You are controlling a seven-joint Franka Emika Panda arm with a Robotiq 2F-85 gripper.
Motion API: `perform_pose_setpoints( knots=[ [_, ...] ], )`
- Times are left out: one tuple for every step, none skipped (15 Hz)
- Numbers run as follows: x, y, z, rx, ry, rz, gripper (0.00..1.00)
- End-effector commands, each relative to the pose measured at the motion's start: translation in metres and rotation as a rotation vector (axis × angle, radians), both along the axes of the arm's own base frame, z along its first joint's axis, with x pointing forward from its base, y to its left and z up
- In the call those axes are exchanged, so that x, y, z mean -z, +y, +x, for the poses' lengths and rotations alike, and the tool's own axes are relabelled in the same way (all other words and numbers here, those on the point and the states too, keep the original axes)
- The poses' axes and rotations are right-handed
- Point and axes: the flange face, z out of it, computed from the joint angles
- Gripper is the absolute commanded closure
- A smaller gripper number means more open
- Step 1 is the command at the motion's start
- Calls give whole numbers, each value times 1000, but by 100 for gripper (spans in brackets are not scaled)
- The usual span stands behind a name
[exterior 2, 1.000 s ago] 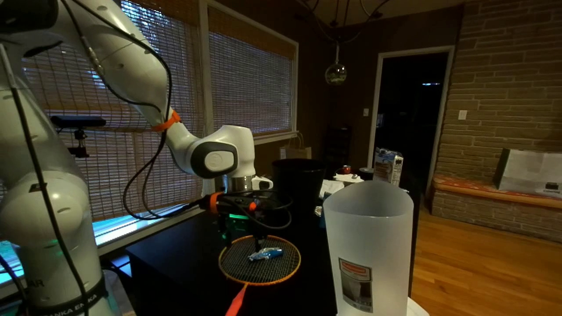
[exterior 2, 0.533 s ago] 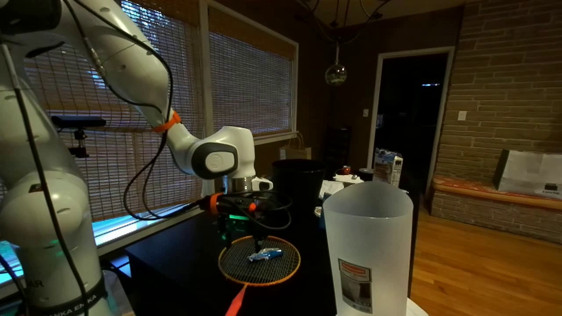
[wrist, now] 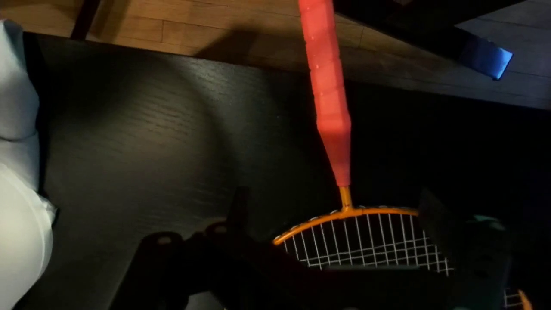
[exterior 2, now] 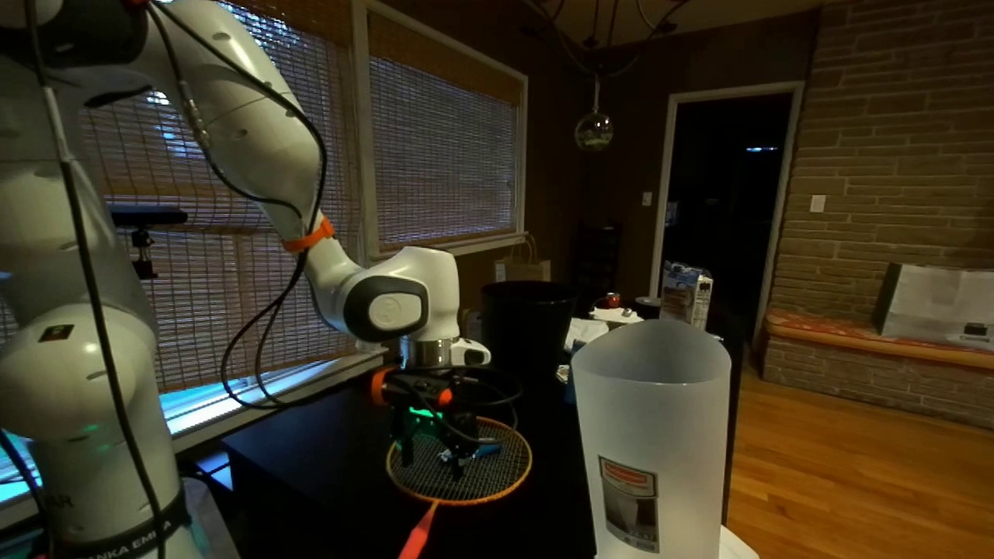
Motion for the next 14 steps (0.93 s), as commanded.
perform_pose_setpoints(
  knots=[
    [24, -4, -3, 49, 19, 10, 0],
    [29, -4, -3, 57, 21, 13, 0],
    [33, -2, -3, 51, 23, 19, 0],
    [38, -1, -2, 47, 21, 24, 0],
    [43, -1, -2, 33, 15, 36, 0],
    [47, -1, -1, 37, 5, 43, 0],
    [52, -1, -1, 40, -2, 57, 0],
    [56, -2, 0, 46, -13, 66, 0],
    [60, -2, -1, 54, -19, 84, 0],
    [63, -3, 0, 53, -30, 95, 0],
    [66, -3, 0, 44, -44, 106, 0],
    [70, -2, 0, 39, -48, 117, 0],
    [72, 0, 0, 32, -55, 130, 0],
    [74, 1, 1, 24, -63, 141, 0]
  ],
)
